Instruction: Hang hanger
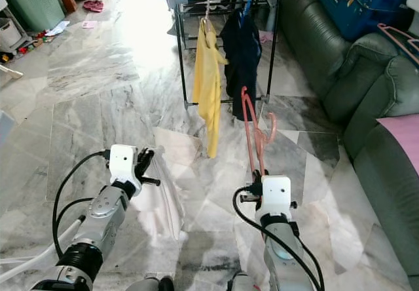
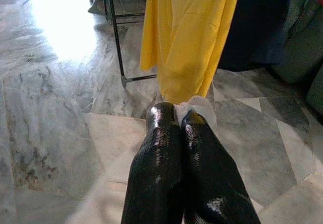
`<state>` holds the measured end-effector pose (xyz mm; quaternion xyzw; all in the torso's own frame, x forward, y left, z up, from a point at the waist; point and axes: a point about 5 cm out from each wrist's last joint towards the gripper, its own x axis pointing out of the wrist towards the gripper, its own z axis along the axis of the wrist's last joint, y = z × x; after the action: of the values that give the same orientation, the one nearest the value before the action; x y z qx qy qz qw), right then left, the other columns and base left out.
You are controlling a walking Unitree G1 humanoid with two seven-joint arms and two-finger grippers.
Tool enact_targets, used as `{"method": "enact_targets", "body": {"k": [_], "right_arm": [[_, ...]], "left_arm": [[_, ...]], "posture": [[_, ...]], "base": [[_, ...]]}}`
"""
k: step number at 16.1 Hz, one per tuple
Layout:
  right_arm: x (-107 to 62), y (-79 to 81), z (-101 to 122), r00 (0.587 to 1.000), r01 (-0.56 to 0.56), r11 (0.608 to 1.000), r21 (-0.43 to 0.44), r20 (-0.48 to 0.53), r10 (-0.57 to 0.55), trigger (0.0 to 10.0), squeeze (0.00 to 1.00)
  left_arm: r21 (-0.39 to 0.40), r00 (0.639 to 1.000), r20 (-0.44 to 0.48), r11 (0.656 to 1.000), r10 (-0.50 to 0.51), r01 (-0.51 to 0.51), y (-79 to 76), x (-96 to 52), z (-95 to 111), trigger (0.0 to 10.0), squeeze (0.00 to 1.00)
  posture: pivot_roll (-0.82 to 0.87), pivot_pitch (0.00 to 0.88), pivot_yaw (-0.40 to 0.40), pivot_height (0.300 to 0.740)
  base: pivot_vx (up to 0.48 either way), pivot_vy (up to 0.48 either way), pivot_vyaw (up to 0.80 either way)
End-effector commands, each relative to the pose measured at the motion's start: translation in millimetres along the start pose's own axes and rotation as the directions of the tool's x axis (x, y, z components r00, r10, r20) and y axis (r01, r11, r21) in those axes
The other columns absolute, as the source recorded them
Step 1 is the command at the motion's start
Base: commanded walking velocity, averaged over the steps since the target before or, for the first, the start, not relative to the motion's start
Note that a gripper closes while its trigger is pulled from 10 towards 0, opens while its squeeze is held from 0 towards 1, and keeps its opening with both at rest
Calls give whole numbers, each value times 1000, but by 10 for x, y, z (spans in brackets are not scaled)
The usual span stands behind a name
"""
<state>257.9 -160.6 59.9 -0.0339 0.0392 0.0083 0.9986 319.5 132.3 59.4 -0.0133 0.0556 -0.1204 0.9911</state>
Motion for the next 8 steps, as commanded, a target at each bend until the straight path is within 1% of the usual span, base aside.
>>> {"method": "enact_targets", "body": {"k": [1,8], "right_arm": [[-10,-4,-29,1000,1,1000,-2,-16,-2,10000,0],[-23,16,-42,1000,-2,1000,-4,-24,2,10000,0]], "left_arm": [[2,1000,-18,1000,8,-8,18,-10,-27,10000,0],[-3,1000,-23,1000,-9,9,-17,-19,-45,10000,0]], "posture": [[-176,190,53,740],[-181,193,54,740]], "base": [[-330,0,0],[-358,0,0]]}}
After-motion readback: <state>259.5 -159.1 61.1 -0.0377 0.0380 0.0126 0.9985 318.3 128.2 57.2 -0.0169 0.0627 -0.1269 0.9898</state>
